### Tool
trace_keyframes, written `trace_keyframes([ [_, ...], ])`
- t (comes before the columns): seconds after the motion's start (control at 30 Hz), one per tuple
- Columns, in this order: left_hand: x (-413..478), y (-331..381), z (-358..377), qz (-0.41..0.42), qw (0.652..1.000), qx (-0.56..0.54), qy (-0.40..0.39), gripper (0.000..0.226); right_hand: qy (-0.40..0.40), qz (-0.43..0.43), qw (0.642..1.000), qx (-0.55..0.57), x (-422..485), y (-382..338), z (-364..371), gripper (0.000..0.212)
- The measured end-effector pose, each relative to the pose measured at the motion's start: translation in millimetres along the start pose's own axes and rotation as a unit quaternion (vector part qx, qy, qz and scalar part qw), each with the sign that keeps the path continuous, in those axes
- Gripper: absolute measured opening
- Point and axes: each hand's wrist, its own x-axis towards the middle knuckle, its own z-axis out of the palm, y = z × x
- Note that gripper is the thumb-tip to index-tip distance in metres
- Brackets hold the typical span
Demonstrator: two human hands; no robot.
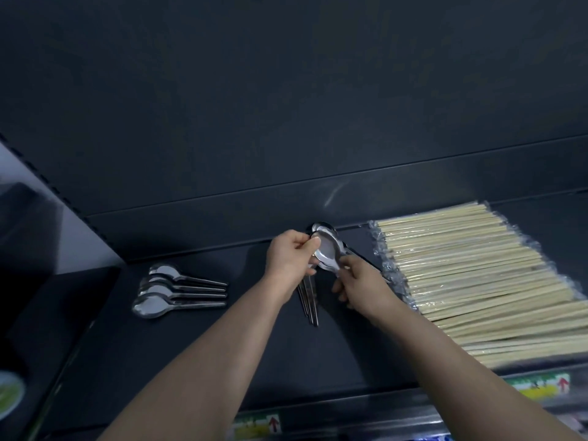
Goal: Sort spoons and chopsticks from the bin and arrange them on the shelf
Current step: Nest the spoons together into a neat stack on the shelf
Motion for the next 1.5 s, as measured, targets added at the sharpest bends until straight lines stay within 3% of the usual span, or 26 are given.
trace_keyframes([
  [0.1, 8, -11, -4, 0.03, 0.992, 0.116, 0.029, 0.009, 0.081, 0.011, 0.992, -0.098, 5, 7, -13, 0.024],
  [0.2, 17, -11, -3, 0.065, 0.958, 0.278, 0.039, 0.015, 0.12, 0.025, 0.986, -0.111, 9, 10, -22, 0.025],
  [0.33, 25, -2, 13, 0.091, 0.904, 0.417, 0.03, 0.024, 0.12, 0.029, 0.988, -0.093, 16, 13, -30, 0.029],
  [0.43, 28, -2, 20, 0.095, 0.882, 0.46, 0.029, 0.022, 0.109, 0.034, 0.991, -0.07, 22, 18, -31, 0.035],
  [0.53, 29, -2, 20, 0.102, 0.902, 0.42, 0.007, 0.012, 0.118, 0.031, 0.991, -0.059, 25, 21, -32, 0.037],
  [0.67, 25, 7, 12, 0.103, 0.953, 0.286, -0.006, 0.01, 0.068, 0.013, 0.996, -0.052, 22, 12, -27, 0.019],
  [0.77, 22, 11, 1, 0.106, 0.953, 0.279, 0.042, 0.009, 0.002, 0.006, 1.0, 0.013, 18, 2, -14, 0.013],
  [0.87, 18, 4, -18, 0.105, 0.956, 0.264, 0.068, 0.011, -0.008, -0.028, 0.999, 0.022, 18, -9, 0, 0.016],
  [1.0, 7, -11, -57, 0.078, 0.984, 0.15, 0.06, 0.016, -0.07, -0.064, 0.994, -0.053, 21, -25, 30, 0.019],
  [1.07, -1, -19, -83, 0.079, 0.982, 0.154, 0.073, 0.007, -0.113, -0.073, 0.986, -0.101, 19, -35, 50, 0.011],
  [1.17, -14, -36, -128, 0.071, 0.97, 0.194, 0.13, 0.011, -0.14, -0.099, 0.968, -0.183, 13, -53, 84, 0.018],
  [1.33, -37, -72, -197, -0.006, 0.961, 0.203, 0.187, 0.019, -0.138, -0.184, 0.929, -0.291, -2, -79, 149, 0.034],
  [1.5, -45, -97, -241, -0.016, 0.938, 0.284, 0.198, 0.012, -0.103, -0.231, 0.891, -0.376, -11, -86, 200, 0.035],
])
